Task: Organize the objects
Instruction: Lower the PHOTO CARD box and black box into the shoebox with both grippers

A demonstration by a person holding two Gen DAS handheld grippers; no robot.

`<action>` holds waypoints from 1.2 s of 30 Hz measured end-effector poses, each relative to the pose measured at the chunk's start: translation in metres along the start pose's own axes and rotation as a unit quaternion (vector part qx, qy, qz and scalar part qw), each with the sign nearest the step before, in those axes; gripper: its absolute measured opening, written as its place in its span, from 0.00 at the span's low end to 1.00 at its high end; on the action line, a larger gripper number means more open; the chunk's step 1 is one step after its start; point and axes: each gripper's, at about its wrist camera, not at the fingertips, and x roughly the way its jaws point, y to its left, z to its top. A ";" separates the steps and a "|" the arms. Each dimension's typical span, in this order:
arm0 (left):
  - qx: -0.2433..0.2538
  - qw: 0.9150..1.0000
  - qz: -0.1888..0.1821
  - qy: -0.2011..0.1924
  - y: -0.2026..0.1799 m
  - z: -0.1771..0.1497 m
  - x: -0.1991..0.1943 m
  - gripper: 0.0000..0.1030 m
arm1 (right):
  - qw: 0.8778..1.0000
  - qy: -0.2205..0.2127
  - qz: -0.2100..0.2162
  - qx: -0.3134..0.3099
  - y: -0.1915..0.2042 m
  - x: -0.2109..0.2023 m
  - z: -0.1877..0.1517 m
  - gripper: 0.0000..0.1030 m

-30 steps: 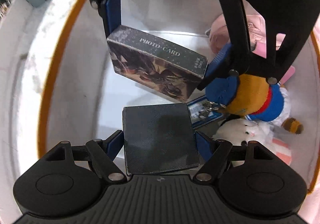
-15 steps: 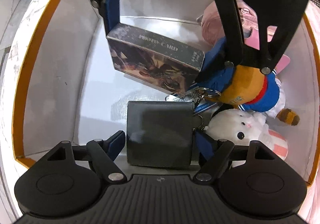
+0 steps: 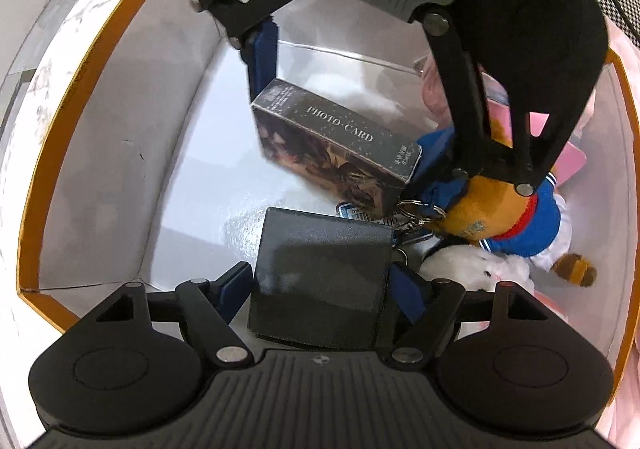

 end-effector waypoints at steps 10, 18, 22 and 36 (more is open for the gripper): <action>-0.005 1.000 0.007 -0.020 0.006 -0.015 0.005 0.86 | 0.995 0.009 0.021 0.092 -0.014 -0.014 -0.005 0.87; -0.011 0.999 0.009 -0.040 0.008 -0.029 0.005 0.84 | 0.988 0.012 -0.001 0.152 -0.020 -0.036 -0.009 0.53; 0.006 0.999 0.016 -0.030 0.009 -0.034 0.010 0.83 | 0.987 0.026 -0.026 0.154 -0.038 -0.036 -0.009 0.38; 0.036 0.999 0.031 0.009 -0.013 -0.037 0.020 0.87 | 0.996 0.022 -0.057 0.059 -0.011 -0.025 -0.007 0.27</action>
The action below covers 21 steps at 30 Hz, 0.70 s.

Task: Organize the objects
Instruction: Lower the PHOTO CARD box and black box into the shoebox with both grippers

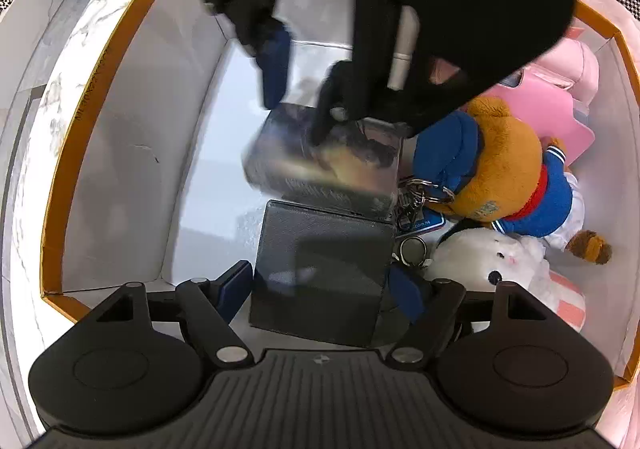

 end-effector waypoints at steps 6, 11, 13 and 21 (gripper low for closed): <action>0.021 1.000 0.000 0.020 0.001 -0.005 0.010 0.87 | 0.998 -0.028 0.000 0.053 -0.021 -0.002 0.003 0.39; 0.011 1.000 -0.015 0.009 0.006 -0.012 0.012 0.87 | 0.993 -0.024 -0.016 0.113 -0.033 0.013 -0.002 0.23; 0.009 1.000 -0.022 0.009 0.006 -0.015 0.014 0.86 | 0.991 -0.019 -0.039 0.126 -0.034 0.018 -0.006 0.20; -0.001 0.999 -0.040 0.012 0.005 -0.024 0.021 0.86 | 0.990 -0.018 -0.036 0.132 -0.027 0.019 -0.027 0.14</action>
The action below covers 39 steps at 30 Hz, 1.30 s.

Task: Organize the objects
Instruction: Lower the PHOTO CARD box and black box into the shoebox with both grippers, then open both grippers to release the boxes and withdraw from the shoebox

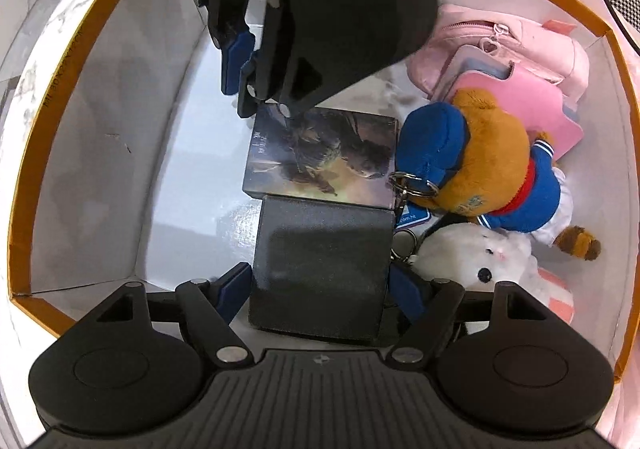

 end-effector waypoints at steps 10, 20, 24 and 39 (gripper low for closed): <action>-0.005 1.000 -0.008 0.007 -0.010 -0.010 0.007 0.85 | 0.999 0.005 0.035 -0.033 0.011 -0.007 -0.019 0.02; -0.014 1.000 0.021 -0.016 -0.021 -0.026 0.004 0.87 | 0.999 -0.003 0.001 -0.035 0.017 -0.025 -0.033 0.04; -0.018 0.999 0.030 -0.032 -0.029 -0.036 -0.002 0.88 | 0.999 -0.011 -0.015 -0.026 0.020 -0.043 -0.041 0.24; -0.060 0.997 -0.002 -0.048 -0.029 -0.056 0.000 0.92 | 1.000 -0.020 0.020 0.003 0.038 -0.056 -0.058 0.28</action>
